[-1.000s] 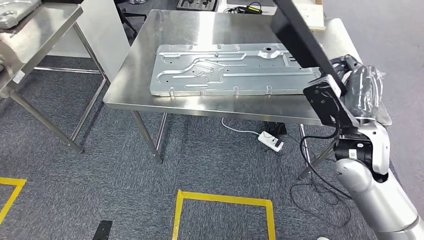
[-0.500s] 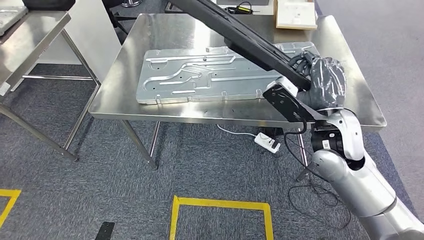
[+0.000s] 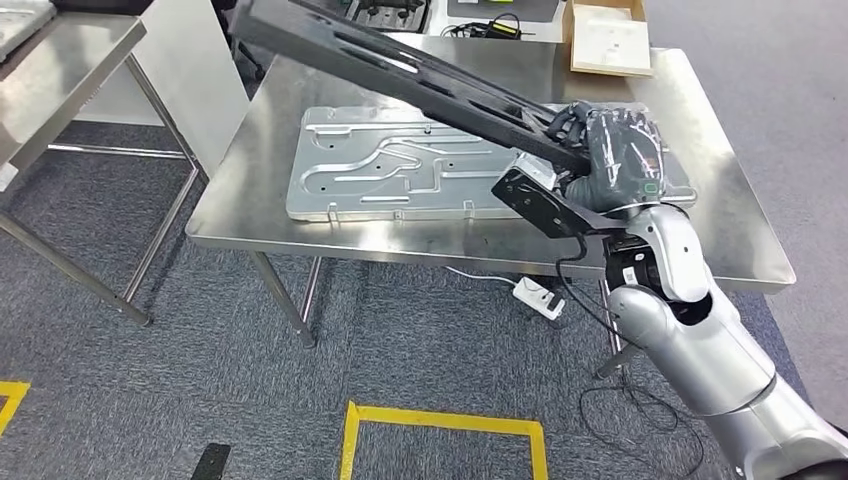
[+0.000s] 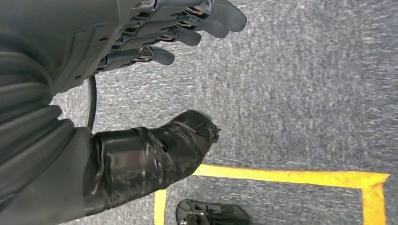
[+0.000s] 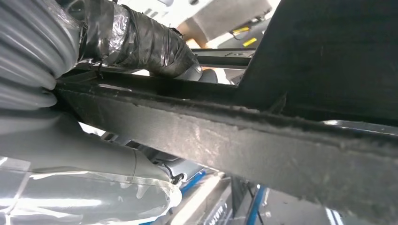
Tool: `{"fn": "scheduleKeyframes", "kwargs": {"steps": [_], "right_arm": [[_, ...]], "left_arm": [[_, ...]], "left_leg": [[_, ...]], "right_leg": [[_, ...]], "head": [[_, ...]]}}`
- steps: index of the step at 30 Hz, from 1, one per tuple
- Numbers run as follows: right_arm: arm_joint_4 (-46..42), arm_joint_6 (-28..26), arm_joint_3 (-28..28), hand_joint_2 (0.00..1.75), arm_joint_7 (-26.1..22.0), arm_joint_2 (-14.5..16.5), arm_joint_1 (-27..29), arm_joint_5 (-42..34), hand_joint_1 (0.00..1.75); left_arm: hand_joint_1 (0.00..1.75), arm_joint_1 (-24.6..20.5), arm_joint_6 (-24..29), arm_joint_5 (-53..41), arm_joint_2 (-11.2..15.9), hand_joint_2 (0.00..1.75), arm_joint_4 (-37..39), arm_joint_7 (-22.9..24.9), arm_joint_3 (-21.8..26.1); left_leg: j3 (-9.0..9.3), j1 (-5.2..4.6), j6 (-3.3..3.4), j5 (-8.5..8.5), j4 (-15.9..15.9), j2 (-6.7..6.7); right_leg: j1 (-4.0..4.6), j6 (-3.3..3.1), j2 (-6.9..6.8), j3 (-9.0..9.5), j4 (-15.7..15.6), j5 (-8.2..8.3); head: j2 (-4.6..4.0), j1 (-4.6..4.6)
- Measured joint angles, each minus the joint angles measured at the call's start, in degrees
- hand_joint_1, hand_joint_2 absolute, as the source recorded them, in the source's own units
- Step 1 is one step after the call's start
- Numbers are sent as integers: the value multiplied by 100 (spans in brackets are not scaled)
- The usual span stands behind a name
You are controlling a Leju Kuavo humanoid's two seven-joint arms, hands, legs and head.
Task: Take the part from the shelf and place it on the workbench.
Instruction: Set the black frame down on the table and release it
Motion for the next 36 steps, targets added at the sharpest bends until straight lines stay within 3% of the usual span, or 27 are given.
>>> {"fn": "scheduleKeyframes", "kwargs": {"steps": [2,5,7,10,11,12,13,15,16,17,20,22,24,26,27,28,30,31,32,36], "right_arm": [[25,7,43,175,0,-1,-55,2,175],[57,26,91,175,20,-5,-82,2,175],[71,37,110,175,42,-17,-95,2,175],[80,47,115,175,70,-32,-113,2,175],[86,55,116,175,86,-41,-113,2,175],[93,67,116,175,104,-56,-113,2,175],[100,78,116,175,123,-78,-115,2,175],[108,97,115,175,152,-129,-132,2,175],[111,105,115,175,163,-161,-154,2,175],[115,113,113,175,172,-192,-179,2,175],[123,157,105,175,211,-295,-222,4,175],[128,197,100,175,241,-381,-241,3,175],[134,225,93,175,263,-470,-275,-1,175],[142,255,91,175,284,-539,-274,-11,175],[148,275,91,175,300,-573,-257,-15,175],[157,292,91,175,316,-614,-244,-12,175],[169,308,90,175,345,-680,-245,8,175],[172,308,89,175,351,-698,-252,17,175],[172,308,89,175,354,-704,-259,21,175],[172,316,85,175,369,-722,-280,26,175]], "left_arm": [[0,-4,0,2,-1,175,0,8,-14],[0,-4,-1,7,-2,175,0,21,-22],[0,-5,-1,9,-2,175,0,25,-25],[0,-1,0,15,3,175,1,28,-31],[0,8,0,20,3,175,2,30,-33],[0,18,0,24,2,175,2,32,-34],[0,26,0,26,1,175,1,32,-34],[0,31,0,28,0,175,1,32,-36],[0,33,0,31,3,175,1,32,-39],[0,31,0,34,7,175,1,32,-42],[0,24,1,49,14,175,1,35,-50],[0,29,4,58,14,175,1,35,-51],[0,25,5,62,14,175,0,34,-52],[0,27,4,63,15,175,0,38,-53],[0,33,4,63,15,175,0,34,-54],[0,40,4,67,15,175,0,13,-54],[0,48,3,77,14,175,0,-67,-55],[0,49,2,82,13,175,0,-102,-55],[0,49,2,84,13,175,0,-119,-55],[0,50,2,86,12,175,0,-193,-55]], "left_leg": [[13,-13,-50,-68,46,1],[26,-18,-130,-113,28,11],[-54,-9,-196,-238,234,22],[-628,35,-280,-608,1265,28],[-818,50,-299,-638,1535,28],[-916,64,-314,-551,1604,28],[-904,77,-324,-350,1448,29],[-633,92,-330,149,716,25],[-489,82,-318,291,381,20],[-390,66,-293,330,162,19],[-299,37,-170,214,1,26],[-192,51,-82,184,-69,26],[-92,49,-7,133,-105,25],[-19,33,35,61,-100,25],[35,24,43,17,-97,23],[98,17,46,-32,-93,20],[231,7,38,-136,-81,12],[273,5,33,-170,-76,9],[296,4,28,-190,-73,9],[313,-7,6,-231,-66,11]], "right_leg": [[23,-45,-3,189,-428,113],[19,-111,19,254,-517,56],[-14,-165,20,330,-573,37],[-27,-215,19,418,-599,-28],[-29,-214,25,447,-598,-56],[-33,-205,32,484,-596,-88],[-39,-191,38,532,-594,-123],[-49,-146,45,635,-599,-204],[-48,-117,51,666,-600,-237],[-47,-87,59,672,-602,-256],[-47,11,72,671,-633,-293],[-50,68,52,637,-470,-394],[-49,94,32,299,171,-620],[-45,105,30,-202,896,-762],[-45,102,30,-354,1027,-681],[-44,90,30,-397,939,-490],[-31,44,29,-236,308,55],[-24,26,28,-147,36,245],[-19,15,28,-90,-131,354],[6,-14,21,-7,-299,391]], "head": [[1,-9],[1,-18],[1,-33],[1,-53],[0,-53],[0,-53],[1,-52],[1,-51],[1,-54],[1,-56],[1,-63],[1,-54],[1,-43],[1,-43],[1,-42],[1,-42],[-1,-40],[-1,-40],[-1,-40],[-1,-43]]}}
